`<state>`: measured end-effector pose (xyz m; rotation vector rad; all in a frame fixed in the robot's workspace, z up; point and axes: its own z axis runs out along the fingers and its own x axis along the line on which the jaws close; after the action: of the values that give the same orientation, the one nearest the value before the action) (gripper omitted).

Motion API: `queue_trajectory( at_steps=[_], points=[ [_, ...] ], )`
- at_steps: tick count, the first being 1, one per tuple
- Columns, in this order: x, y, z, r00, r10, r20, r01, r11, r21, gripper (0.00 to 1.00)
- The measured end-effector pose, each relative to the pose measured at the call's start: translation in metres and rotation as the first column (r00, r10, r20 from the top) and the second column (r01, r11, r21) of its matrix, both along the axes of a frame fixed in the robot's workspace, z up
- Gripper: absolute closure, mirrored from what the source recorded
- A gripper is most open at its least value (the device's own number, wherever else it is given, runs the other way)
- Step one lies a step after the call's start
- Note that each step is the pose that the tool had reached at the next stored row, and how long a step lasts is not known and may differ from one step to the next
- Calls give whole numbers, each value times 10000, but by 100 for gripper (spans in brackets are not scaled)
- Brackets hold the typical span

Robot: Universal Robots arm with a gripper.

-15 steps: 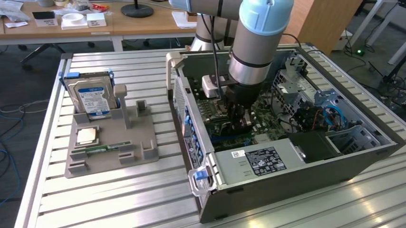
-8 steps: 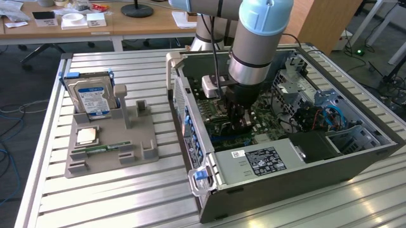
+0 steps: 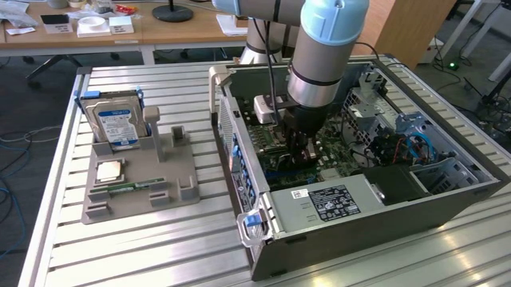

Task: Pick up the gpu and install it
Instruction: 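Insert the gpu into the slot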

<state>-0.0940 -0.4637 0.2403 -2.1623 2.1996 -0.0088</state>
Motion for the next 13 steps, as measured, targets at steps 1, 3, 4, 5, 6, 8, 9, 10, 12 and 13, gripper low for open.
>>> queue_trajectory(
  at_steps=[1,3,4,5,6,8,9,10,12,13],
  points=[
    [0,0,0,10000,0,-1,0,10000,0,74],
    [0,0,0,10000,0,0,0,10000,0,74],
    [0,0,-1,10000,0,-1,0,10000,-2,74],
    [0,-1,-1,10000,0,-2,0,10000,-3,74],
    [-1,-1,-1,10000,0,-2,0,10000,-3,74],
    [0,0,-2,10000,0,-2,0,10000,-2,74],
    [0,0,-2,10000,0,-1,0,10000,-1,74],
    [0,0,-2,10000,0,-1,0,10000,-1,74],
    [0,0,-2,10000,0,-1,0,10000,0,74],
    [0,0,-2,10000,-1,0,1,10000,-1,74]
  ],
)
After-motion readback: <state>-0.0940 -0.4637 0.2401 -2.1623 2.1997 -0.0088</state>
